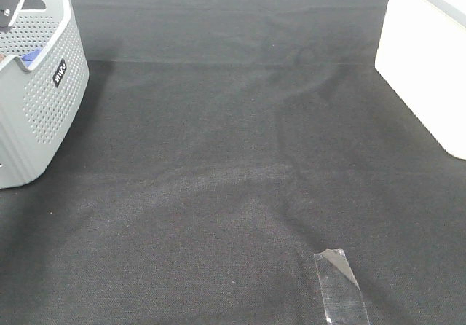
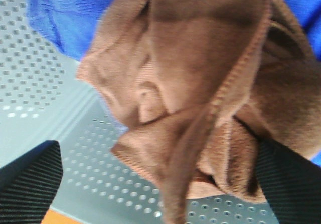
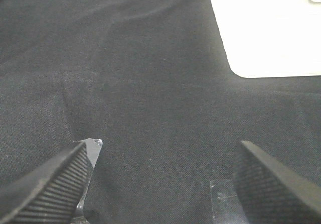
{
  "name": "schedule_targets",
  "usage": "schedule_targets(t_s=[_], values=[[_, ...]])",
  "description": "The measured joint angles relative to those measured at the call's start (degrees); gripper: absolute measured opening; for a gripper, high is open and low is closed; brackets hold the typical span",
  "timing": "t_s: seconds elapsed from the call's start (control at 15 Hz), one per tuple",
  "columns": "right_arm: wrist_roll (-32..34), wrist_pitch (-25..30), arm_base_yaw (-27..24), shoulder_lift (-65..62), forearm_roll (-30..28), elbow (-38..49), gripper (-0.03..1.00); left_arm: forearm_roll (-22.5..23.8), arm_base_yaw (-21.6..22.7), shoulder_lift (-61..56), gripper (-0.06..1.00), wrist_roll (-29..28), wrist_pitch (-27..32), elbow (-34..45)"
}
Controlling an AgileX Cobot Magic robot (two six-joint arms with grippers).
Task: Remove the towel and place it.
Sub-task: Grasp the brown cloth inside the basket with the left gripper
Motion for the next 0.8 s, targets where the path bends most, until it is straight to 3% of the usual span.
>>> schedule_targets(t_s=[0.2, 0.33, 0.47, 0.6, 0.67, 0.8], values=[[0.0, 0.0, 0.0, 0.0, 0.0, 0.0, 0.77, 0.1, 0.0, 1.2, 0.99, 0.2, 0.2, -0.2], [0.0, 0.0, 0.0, 0.0, 0.0, 0.0, 0.77, 0.3, 0.0, 1.7, 0.92, 0.2, 0.2, -0.3], [0.0, 0.0, 0.0, 0.0, 0.0, 0.0, 0.77, 0.3, 0.0, 2.2, 0.63, 0.1, 0.2, -0.3], [0.0, 0.0, 0.0, 0.0, 0.0, 0.0, 0.77, 0.5, 0.0, 2.3, 0.19, -2.9, 0.2, -0.3], [0.0, 0.0, 0.0, 0.0, 0.0, 0.0, 0.77, 0.6, 0.0, 2.3, 0.06, -4.9, 0.2, -0.3], [0.0, 0.0, 0.0, 0.0, 0.0, 0.0, 0.77, 0.6, 0.0, 2.3, 0.0, -9.7, 0.2, -0.3]])
